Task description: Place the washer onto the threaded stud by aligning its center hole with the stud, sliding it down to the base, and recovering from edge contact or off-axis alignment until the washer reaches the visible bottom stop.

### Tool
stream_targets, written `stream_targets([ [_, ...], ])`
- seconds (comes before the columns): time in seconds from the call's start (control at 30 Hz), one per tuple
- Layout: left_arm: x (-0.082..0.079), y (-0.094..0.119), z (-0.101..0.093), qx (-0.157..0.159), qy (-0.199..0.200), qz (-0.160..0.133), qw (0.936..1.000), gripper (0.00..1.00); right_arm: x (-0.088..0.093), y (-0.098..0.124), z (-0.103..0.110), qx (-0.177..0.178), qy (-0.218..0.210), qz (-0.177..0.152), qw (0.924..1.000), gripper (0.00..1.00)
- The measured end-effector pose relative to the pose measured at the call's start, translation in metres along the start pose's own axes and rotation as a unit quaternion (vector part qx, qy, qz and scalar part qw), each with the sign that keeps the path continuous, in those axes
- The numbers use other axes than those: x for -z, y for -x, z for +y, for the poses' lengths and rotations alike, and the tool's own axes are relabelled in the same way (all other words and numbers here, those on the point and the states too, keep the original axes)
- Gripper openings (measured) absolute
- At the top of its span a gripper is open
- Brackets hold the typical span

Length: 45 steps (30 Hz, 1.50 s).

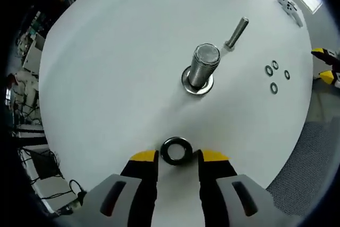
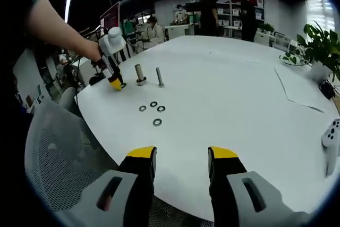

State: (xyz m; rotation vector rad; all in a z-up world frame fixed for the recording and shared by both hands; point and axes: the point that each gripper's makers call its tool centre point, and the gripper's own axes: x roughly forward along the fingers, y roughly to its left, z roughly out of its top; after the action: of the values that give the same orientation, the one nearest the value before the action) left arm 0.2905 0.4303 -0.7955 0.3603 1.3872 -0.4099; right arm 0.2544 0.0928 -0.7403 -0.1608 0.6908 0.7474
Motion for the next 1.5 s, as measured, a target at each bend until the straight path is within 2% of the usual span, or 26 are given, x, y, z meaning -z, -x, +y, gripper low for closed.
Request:
stream_targets([
  [0.47,-0.0003,-0.0005,-0.0022,0.001,-0.001,0.017,0.9999,0.27,0.0017,-0.0006,0.0008,-0.002,0.003,0.005,1.0,0.42],
  [0.67,-0.0018,-0.001,0.0013,0.0,0.0,0.015,0.9999,0.23,0.0017,-0.0005,-0.0001,-0.002,0.002,0.005,1.0,0.42],
  [1.2,-0.0012,-0.0016,-0.0001,0.0,-0.007,0.003,1.0,0.22,0.0023,-0.0011,0.0023,-0.006,0.005,0.007,0.9999,0.42],
  [1.5,-0.0012,-0.0021,-0.0007,0.001,-0.007,0.015,0.9999,0.22,0.0016,-0.0008,0.0029,-0.008,0.003,0.005,1.0,0.42],
])
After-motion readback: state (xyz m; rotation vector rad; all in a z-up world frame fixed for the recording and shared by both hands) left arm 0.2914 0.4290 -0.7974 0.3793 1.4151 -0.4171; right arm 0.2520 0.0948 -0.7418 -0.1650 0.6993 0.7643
